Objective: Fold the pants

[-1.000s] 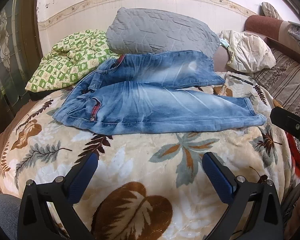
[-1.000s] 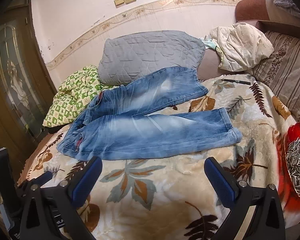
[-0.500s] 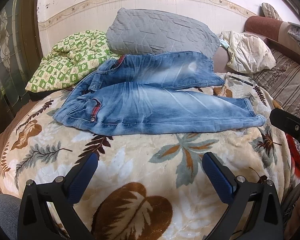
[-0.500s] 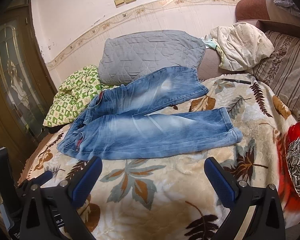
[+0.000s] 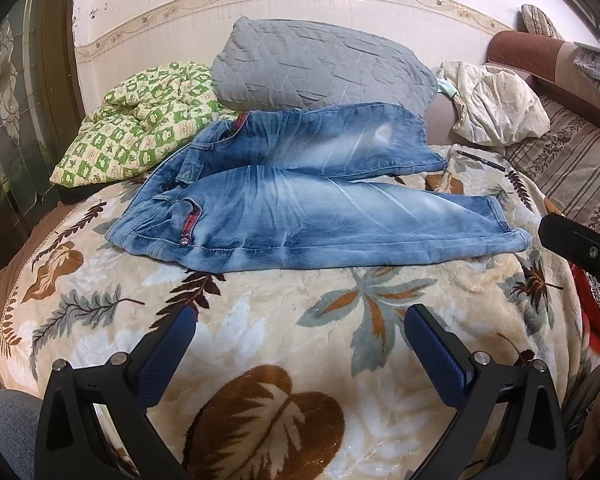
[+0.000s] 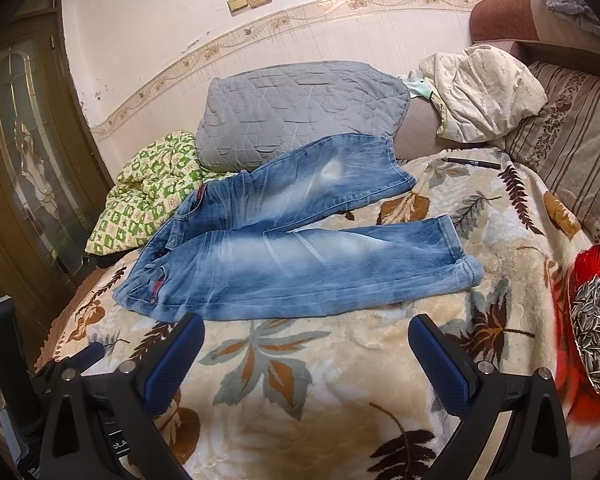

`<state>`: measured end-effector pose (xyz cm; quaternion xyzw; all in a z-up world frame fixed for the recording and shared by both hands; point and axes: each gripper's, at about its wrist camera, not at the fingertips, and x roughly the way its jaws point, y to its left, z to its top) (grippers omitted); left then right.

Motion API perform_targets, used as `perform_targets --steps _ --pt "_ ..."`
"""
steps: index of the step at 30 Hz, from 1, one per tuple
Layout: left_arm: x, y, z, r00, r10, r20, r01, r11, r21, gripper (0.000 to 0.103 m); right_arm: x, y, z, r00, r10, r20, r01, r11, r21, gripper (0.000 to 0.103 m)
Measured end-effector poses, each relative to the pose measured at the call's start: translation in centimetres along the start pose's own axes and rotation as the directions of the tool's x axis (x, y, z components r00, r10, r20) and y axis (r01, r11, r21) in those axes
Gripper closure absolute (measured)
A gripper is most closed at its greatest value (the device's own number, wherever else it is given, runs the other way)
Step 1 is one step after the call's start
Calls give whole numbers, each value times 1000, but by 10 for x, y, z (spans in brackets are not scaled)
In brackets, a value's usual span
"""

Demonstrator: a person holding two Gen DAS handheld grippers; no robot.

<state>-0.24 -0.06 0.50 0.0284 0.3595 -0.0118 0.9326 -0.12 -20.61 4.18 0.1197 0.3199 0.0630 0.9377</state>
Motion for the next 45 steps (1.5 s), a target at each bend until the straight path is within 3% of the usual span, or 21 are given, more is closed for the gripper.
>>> perform_targets --steps 18,24,29,33,36,40,42,45 --pt "0 -1 15 999 42 -16 -41 998 39 0 3 -4 6 999 1 -41 0 1000 26 0" --pt "10 2 49 998 -16 -52 15 1000 -21 0 17 -4 30 996 -3 -94 5 1000 22 0" --pt "28 13 77 999 6 -49 -8 999 -52 0 36 -5 53 991 23 -129 -19 999 29 2" --pt "55 21 99 990 -69 -122 59 994 -88 1 54 -9 70 987 34 -155 -25 998 59 5" --pt "71 23 114 986 -81 -143 67 992 -104 1 70 -13 89 982 56 -179 -38 994 103 6" --pt "95 22 144 987 -82 -141 71 994 -84 1 97 -19 118 979 53 -195 -28 991 131 7" --pt "110 22 161 986 -73 -153 61 995 -81 1 118 -25 134 973 71 -218 -35 986 166 14" --pt "138 27 189 980 -81 -180 61 992 -110 1 151 -39 157 965 101 -241 -44 972 230 15"
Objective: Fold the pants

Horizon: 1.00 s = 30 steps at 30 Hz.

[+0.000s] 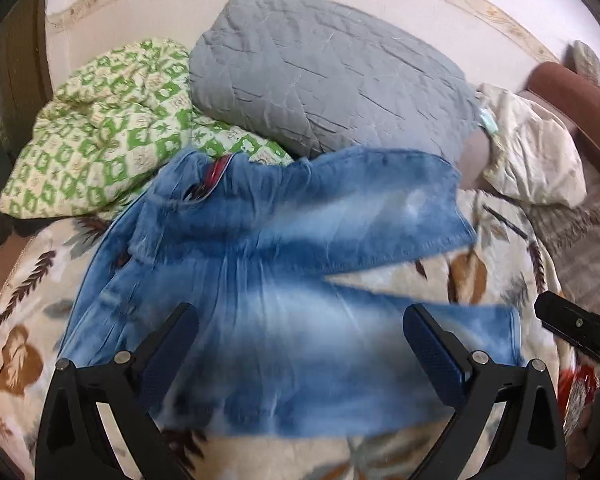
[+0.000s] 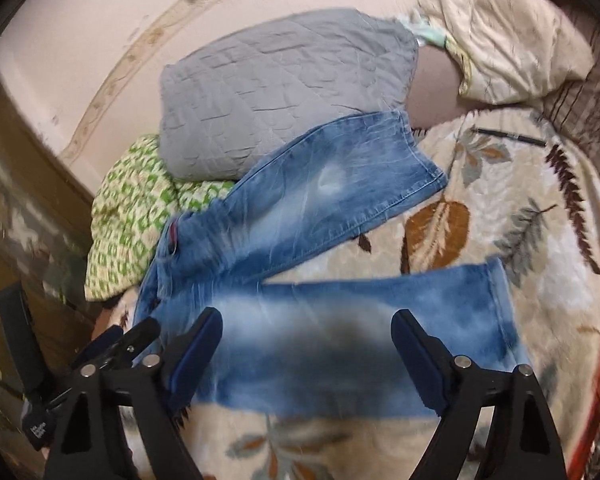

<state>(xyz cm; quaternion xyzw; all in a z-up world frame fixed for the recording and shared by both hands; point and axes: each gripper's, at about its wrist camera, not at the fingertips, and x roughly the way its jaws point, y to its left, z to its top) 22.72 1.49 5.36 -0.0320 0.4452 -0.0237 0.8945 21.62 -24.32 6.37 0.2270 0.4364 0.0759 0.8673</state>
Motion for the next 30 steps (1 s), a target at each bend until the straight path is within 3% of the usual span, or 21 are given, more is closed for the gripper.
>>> perform_targets --steps 6,8,10,14,21,26,30 --pt "47 1 51 999 0 -43 -2 999 -37 1 43 -16 50 1000 -22 0 22 996 81 15" --pt "57 1 56 999 -9 -49 8 999 -38 1 66 -28 78 1000 5 -2 -4 988 157 15" --pt "63 5 58 998 -33 -53 30 998 -51 1 73 -31 85 1000 7 -7 -6 985 173 15" --pt "81 12 75 996 -59 -71 51 993 -108 1 109 -40 133 1000 25 2 -25 973 230 15" --pt "140 9 125 965 -191 -178 141 955 -260 5 154 -65 183 1000 12 -2 -11 929 371 15" --pt "157 3 136 965 -184 -186 128 952 -279 5 179 -85 200 1000 -8 -8 10 902 431 31" --pt "163 3 142 963 -194 -188 132 945 -299 5 196 -95 202 999 47 -11 -37 895 445 38"
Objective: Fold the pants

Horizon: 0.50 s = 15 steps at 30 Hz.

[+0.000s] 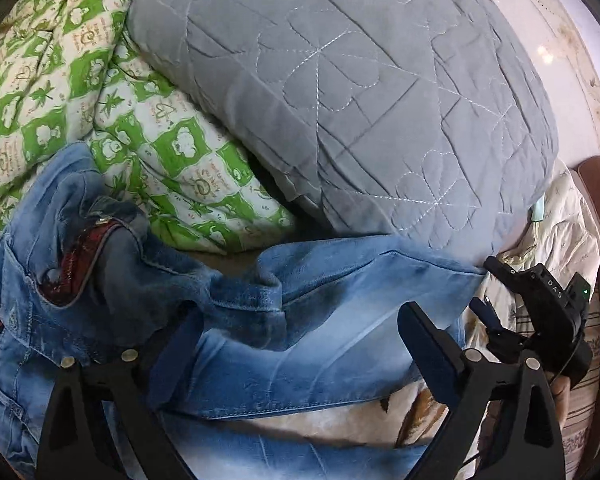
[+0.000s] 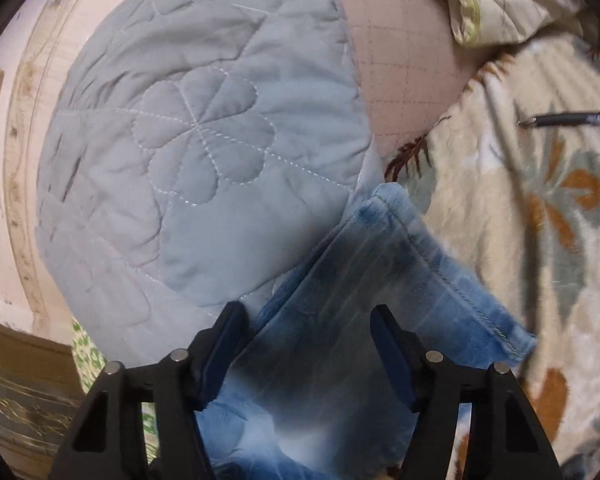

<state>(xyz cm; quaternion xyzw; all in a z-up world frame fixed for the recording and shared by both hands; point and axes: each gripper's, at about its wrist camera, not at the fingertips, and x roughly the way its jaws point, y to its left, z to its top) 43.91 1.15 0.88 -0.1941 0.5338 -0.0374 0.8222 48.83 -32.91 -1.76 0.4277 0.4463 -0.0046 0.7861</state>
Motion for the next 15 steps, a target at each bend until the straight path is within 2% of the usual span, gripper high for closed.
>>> perform_targets --steps 1,2,3,6,10,15 --pt "2 -1 0 1000 12 -3 -12 1000 2 5 0 2 0 1000 25 3 -25 999 -19 45" --pt "3 -1 0 1000 11 -5 -11 1000 -2 5 0 3 0 999 49 4 -49 998 -33 63" --pt "5 -1 0 1000 8 -7 -8 1000 -8 5 -1 9 -2 998 60 -4 -60 997 -54 75" --pt "7 0 1 1000 9 -19 -10 999 -37 5 -6 15 -3 998 65 -20 -67 995 -74 91" --pt "8 -2 5 999 26 -47 -28 998 -58 5 -23 9 -14 997 70 -22 -72 992 -106 96" --pt "13 7 9 997 36 -65 -42 994 -100 5 -56 -7 -54 991 123 -53 -130 976 -173 96"
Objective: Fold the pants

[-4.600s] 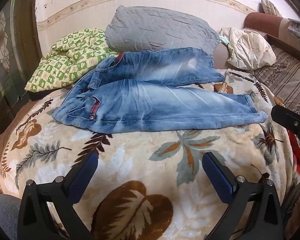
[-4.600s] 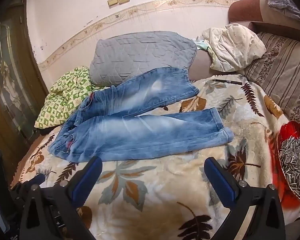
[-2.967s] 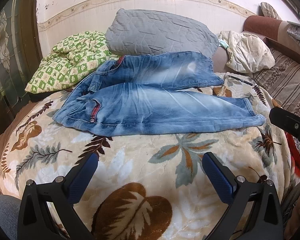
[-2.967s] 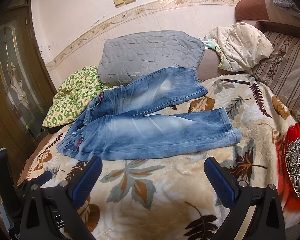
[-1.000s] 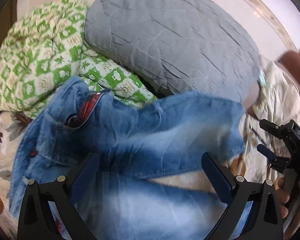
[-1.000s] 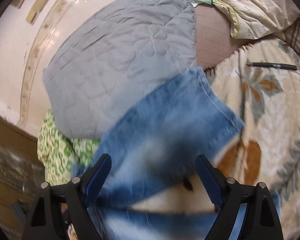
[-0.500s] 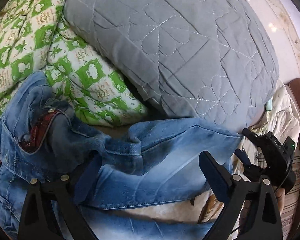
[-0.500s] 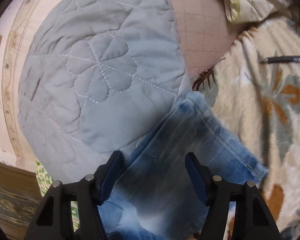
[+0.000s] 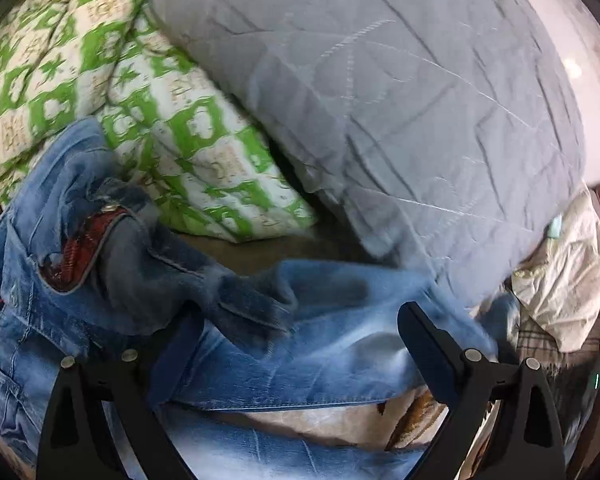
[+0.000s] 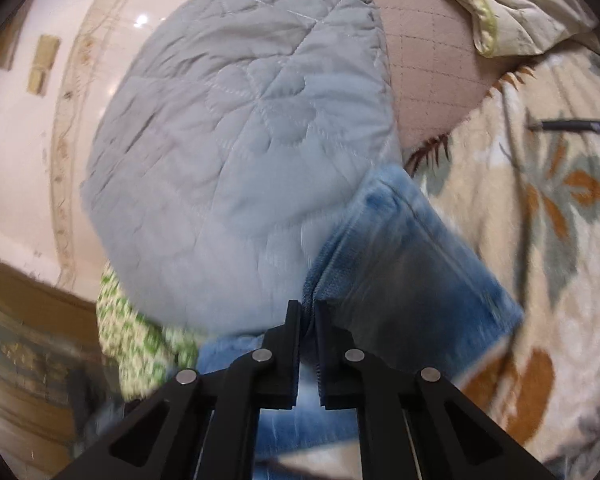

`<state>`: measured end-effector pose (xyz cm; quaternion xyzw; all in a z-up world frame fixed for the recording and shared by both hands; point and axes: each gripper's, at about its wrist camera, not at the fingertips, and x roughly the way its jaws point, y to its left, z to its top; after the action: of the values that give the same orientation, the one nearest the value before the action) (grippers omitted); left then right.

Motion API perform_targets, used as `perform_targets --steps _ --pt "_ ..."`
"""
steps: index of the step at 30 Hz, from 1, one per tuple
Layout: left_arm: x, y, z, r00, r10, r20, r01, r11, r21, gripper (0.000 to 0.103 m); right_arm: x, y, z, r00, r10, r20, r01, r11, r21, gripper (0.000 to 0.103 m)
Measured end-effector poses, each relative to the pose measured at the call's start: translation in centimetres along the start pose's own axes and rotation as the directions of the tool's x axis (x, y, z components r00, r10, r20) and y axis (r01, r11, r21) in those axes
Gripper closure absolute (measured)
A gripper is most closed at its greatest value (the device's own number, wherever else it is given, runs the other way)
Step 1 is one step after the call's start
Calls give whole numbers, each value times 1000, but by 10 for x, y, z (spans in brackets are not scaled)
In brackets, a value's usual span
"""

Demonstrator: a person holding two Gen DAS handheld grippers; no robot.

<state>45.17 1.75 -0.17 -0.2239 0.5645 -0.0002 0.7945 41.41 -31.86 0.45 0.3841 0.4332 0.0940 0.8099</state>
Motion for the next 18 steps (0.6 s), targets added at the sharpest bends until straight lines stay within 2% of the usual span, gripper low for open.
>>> perform_targets --steps 2,4,7,12,14,15,17,18 --pt "1 4 -2 1000 -8 -17 7 1000 -12 5 -11 1 -23 999 26 -22 -27 999 -41 96" --pt "-3 9 -8 999 -45 -25 44 998 -47 5 -19 2 -48 998 38 -58 -43 996 -77 96" --pt "-12 1 -26 996 -83 -25 82 995 -51 5 -31 5 -85 994 24 -105 -39 988 -149 96" --pt "-5 -27 -63 998 -8 -59 9 1000 5 5 -55 1 -114 995 0 -101 -17 985 -174 96" --pt "2 -29 -74 998 35 -58 -35 999 4 5 -61 -3 -121 995 -16 -96 -1 985 -173 96" --pt "6 -26 -78 995 64 -83 -65 998 -10 5 -62 -8 -123 995 -27 -91 11 986 -166 96" --pt "13 -18 -93 989 39 -143 -48 997 -64 6 -62 -13 -127 995 -54 -88 40 987 -157 96" --pt "9 -14 -106 989 39 -142 -51 995 -83 6 -60 -17 -128 993 -68 -94 53 988 -147 96"
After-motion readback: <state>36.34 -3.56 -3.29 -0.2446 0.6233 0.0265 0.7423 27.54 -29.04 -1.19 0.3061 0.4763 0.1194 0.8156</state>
